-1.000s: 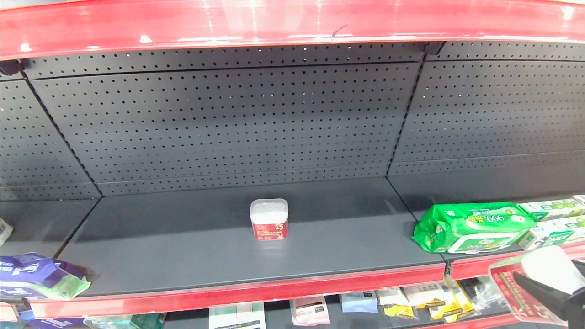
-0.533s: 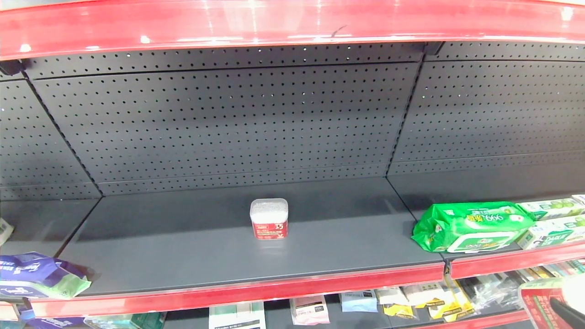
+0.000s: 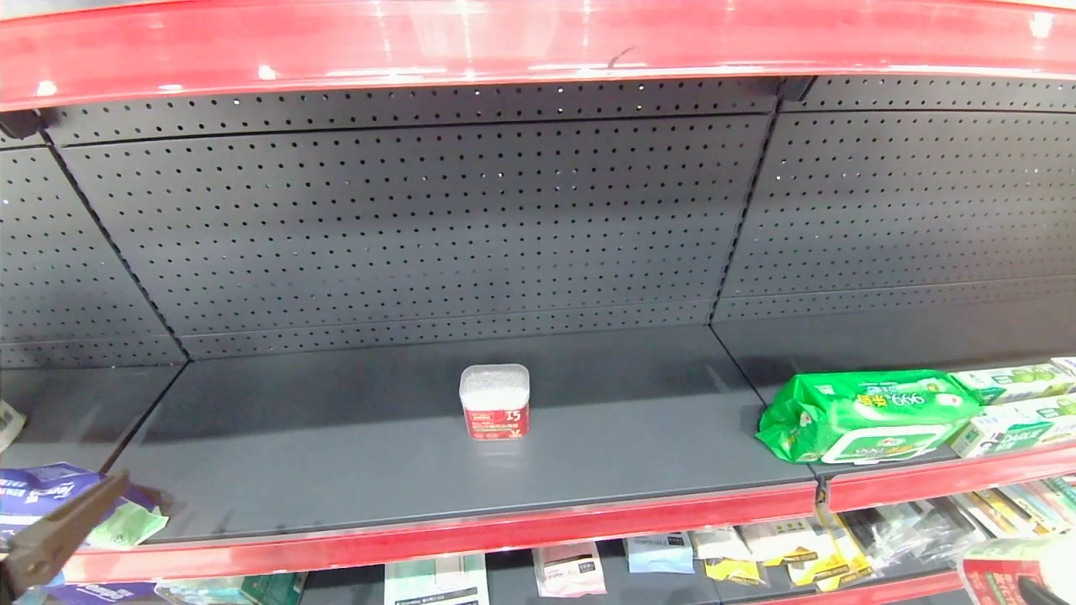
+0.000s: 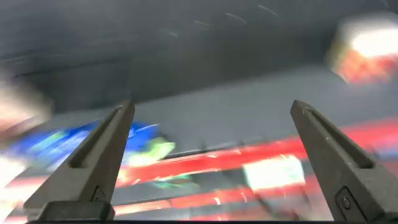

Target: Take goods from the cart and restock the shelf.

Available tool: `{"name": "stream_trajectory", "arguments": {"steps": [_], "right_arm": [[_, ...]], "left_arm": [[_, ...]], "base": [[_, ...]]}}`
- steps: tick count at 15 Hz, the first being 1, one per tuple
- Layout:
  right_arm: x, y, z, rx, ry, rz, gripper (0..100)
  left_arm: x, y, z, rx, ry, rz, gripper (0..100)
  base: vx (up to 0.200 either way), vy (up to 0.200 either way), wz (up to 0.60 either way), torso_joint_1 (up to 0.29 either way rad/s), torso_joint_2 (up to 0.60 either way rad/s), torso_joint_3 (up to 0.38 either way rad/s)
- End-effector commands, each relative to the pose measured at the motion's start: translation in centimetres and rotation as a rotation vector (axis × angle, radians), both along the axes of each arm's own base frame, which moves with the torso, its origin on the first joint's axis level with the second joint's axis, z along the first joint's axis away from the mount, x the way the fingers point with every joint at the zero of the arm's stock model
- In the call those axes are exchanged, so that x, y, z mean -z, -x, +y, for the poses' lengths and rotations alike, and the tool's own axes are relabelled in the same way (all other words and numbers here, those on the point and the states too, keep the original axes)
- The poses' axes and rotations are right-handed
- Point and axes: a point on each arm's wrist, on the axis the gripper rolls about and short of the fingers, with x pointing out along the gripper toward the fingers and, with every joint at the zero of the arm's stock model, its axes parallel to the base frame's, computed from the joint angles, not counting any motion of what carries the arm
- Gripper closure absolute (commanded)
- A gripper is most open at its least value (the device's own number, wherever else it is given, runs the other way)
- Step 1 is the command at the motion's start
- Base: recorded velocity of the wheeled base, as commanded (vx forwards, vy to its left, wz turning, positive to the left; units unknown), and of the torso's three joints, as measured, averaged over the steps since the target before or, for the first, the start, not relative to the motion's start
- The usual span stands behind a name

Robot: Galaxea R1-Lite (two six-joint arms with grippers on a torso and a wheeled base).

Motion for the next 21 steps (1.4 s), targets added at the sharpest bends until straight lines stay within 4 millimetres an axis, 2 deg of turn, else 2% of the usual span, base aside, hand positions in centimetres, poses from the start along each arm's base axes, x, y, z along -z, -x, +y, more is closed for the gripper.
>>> {"name": "stream_trajectory", "arguments": {"steps": [1, 2, 5, 7, 8, 13, 17, 19, 21], "right_arm": [[0.1, 0.4, -0.1, 0.010, -0.002, -0.026, 100], [0.1, 0.5, -0.1, 0.035, 0.000, -0.021, 100], [0.2, 0.3, -0.1, 0.040, 0.004, -0.008, 100], [0.3, 0.4, -0.1, 0.043, 0.003, -0.009, 100], [0.3, 0.4, -0.1, 0.046, 0.003, -0.011, 100], [0.8, 0.4, -0.1, 0.048, 0.001, 0.011, 100], [0.9, 0.1, -0.1, 0.049, 0.005, 0.035, 100], [0.9, 0.1, -0.1, 0.053, 0.007, 0.038, 100], [1.0, 0.0, -0.2, 0.083, 0.014, 0.051, 100]], "left_arm": [[1.6, -4.4, 0.1, 0.166, 0.036, 0.185, 0], [2.7, -6.6, 0.1, 0.279, 0.039, 0.253, 0], [5.4, -11.6, 0.4, 0.479, -0.054, 0.261, 0], [6.9, -15.2, -0.4, 0.642, -0.058, 0.238, 0], [7.2, -16.3, -1.1, 0.703, -0.048, 0.220, 0], [8.0, -20.9, -5.3, 0.915, -0.016, 0.197, 0], [9.9, -23.0, -6.1, 0.977, 0.019, 0.216, 0], [11.6, -24.6, -6.3, 0.977, 0.016, 0.174, 0], [12.3, -25.5, -6.4, 0.990, 0.051, 0.130, 0]], "base": [[0.000, 0.000, 0.00, 0.000, 0.00, 0.000], [0.000, 0.000, 0.00, 0.000, 0.00, 0.000], [0.000, 0.000, 0.00, 0.000, 0.00, 0.000], [0.000, 0.000, 0.00, 0.000, 0.00, 0.000], [0.000, 0.000, 0.00, 0.000, 0.00, 0.000], [0.000, 0.000, 0.00, 0.000, 0.00, 0.000], [0.000, 0.000, 0.00, 0.000, 0.00, 0.000], [0.000, 0.000, 0.00, 0.000, 0.00, 0.000], [0.000, 0.000, 0.00, 0.000, 0.00, 0.000]]}}
